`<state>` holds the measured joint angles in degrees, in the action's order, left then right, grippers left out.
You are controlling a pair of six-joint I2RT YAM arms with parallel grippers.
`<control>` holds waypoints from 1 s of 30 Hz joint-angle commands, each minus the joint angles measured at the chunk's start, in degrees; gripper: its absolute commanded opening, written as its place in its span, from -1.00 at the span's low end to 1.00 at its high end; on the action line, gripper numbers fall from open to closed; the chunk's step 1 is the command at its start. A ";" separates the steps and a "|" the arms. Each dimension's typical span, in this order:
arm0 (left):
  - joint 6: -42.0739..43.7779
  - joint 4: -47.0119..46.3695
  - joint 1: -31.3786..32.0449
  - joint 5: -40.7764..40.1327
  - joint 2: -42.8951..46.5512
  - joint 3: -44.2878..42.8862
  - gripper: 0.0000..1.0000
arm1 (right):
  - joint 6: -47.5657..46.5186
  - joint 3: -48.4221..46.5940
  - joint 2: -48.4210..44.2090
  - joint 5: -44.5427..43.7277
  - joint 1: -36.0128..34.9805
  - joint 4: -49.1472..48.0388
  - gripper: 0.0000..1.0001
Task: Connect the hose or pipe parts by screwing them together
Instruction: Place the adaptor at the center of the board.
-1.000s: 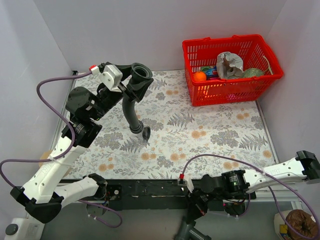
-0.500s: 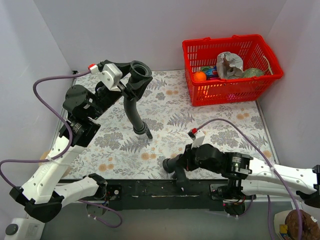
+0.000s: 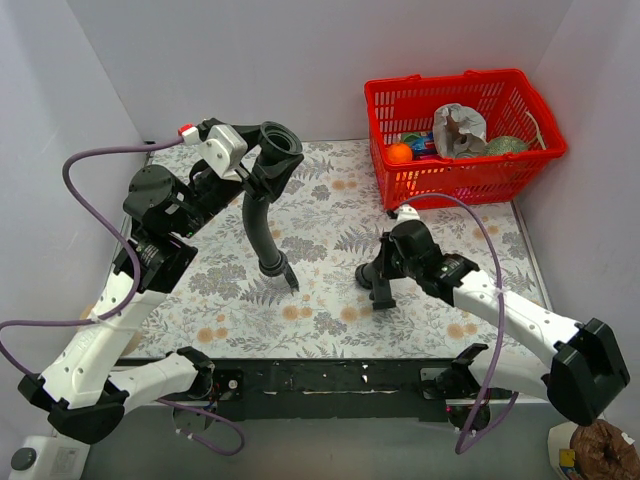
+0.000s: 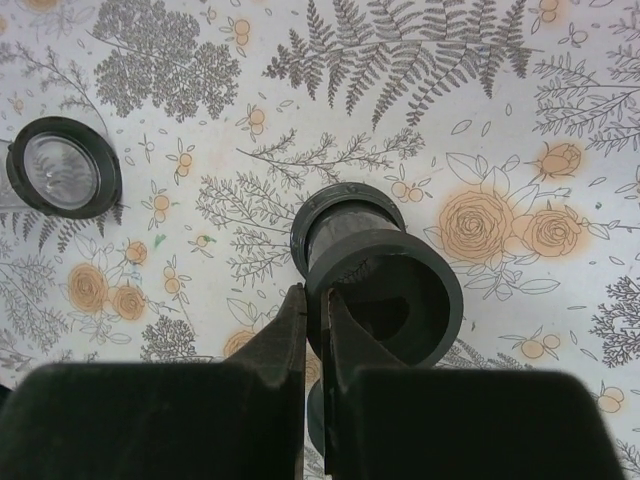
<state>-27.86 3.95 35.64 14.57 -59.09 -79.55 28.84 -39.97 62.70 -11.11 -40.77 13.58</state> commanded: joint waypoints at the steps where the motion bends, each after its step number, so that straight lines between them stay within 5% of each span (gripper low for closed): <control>1: 0.96 -0.43 -0.13 0.02 1.78 -1.66 -0.84 | -3.54 -6.78 6.80 3.83 1.57 10.80 -0.74; 5: 0.52 -0.34 -0.13 0.64 2.22 -2.10 -0.82 | -0.54 -7.94 9.11 0.67 1.84 17.25 -0.36; 10: 0.00 -0.34 -0.13 1.08 3.02 -1.49 -0.80 | 2.71 -5.47 4.56 -4.17 3.24 21.92 0.58; 12: 0.00 -0.34 -0.13 1.16 3.45 -1.05 -0.79 | 3.24 -5.74 3.14 -4.09 4.03 24.11 0.76; 21: -0.53 -0.17 -0.13 1.25 4.60 -0.70 -0.76 | -0.09 -16.54 0.85 0.30 4.21 37.38 0.90; 30: -1.41 0.01 -0.13 1.87 4.77 -0.96 -0.74 | -21.97 -20.93 9.43 -3.57 4.04 36.16 0.96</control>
<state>-28.88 5.58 35.64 15.70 -55.68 -79.55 18.94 -58.15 65.80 -14.41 -36.64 49.54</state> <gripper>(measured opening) 0.610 0.970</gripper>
